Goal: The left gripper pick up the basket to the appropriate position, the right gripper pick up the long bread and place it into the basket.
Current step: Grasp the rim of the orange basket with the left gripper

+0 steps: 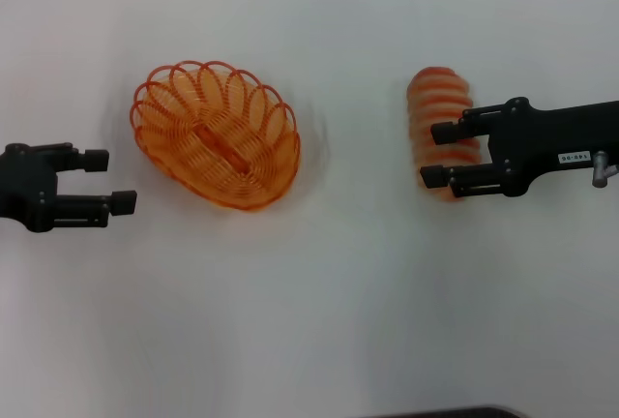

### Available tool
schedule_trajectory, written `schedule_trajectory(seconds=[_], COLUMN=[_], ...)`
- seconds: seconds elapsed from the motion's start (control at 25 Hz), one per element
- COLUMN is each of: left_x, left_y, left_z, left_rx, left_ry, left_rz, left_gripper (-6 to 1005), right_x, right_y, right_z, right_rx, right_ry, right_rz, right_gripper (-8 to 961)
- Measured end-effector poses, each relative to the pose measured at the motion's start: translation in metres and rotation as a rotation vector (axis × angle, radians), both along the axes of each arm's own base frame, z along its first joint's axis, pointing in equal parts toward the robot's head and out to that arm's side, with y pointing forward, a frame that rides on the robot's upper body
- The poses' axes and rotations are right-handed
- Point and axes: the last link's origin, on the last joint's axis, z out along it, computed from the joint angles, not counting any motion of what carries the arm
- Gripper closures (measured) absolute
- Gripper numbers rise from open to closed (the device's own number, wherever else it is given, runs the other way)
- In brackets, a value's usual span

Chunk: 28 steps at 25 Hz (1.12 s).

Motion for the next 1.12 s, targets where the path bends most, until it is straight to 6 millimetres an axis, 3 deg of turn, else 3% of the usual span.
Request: schedule_trajectory(seconds=[0.4,0.6,1.12], left_x=[0.001,0.004,0.014], left_y=[0.001,0.012,0.058], left_z=[0.003,0.01,0.025], left_rx=[0.033,0.088,0.158], left_ry=[-0.019,-0.053,-0.175], left_rz=[-0.016,0.031,0.453], left_gripper=[156,156,155], right_x=[-0.001,-0.002,-0.007], right_y=[0.002,0.002,0.006], right_z=[0.0,0.0,0.0], right_rx=[0.003,0.003,0.0], right_ry=[-0.002,-0.001,0.005], right_rz=[0.005,0.001,0.012], right_gripper=[289,290,289])
